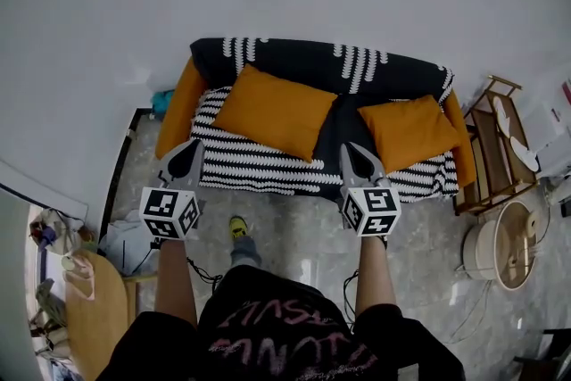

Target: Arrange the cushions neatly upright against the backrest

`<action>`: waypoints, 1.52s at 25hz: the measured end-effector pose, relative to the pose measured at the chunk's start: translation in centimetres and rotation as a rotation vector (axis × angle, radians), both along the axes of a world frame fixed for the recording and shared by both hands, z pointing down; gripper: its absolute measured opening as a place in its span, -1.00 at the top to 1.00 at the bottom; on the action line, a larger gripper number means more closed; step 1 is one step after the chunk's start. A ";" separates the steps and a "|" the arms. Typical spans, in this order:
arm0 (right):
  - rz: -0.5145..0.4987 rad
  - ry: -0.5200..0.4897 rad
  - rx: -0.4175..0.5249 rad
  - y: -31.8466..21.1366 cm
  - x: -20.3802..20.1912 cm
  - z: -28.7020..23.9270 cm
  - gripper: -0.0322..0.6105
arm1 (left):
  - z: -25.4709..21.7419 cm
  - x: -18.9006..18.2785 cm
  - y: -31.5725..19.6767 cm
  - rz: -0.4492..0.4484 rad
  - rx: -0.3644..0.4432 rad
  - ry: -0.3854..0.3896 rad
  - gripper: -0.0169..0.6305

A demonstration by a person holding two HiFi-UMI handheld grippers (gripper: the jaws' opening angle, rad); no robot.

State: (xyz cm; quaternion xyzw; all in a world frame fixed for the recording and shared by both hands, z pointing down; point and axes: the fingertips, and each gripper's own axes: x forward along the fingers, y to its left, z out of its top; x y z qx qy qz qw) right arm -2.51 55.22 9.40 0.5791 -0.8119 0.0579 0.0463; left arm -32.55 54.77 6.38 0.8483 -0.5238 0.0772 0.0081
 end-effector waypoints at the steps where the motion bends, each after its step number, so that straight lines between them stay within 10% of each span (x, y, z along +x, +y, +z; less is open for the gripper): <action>1: 0.004 0.006 -0.006 -0.9 -0.2 0.2 0.86 | 0.2 -0.3 -0.9 0.003 -0.005 -0.005 0.92; 24: 0.155 0.057 -0.115 -21.7 -6.4 2.6 0.86 | 4.8 -8.0 -26.1 0.131 -0.145 -0.019 0.92; 38: 0.270 0.050 -0.196 -26.1 -5.3 5.3 0.86 | 7.4 -5.3 -35.1 0.267 -0.203 -0.059 0.92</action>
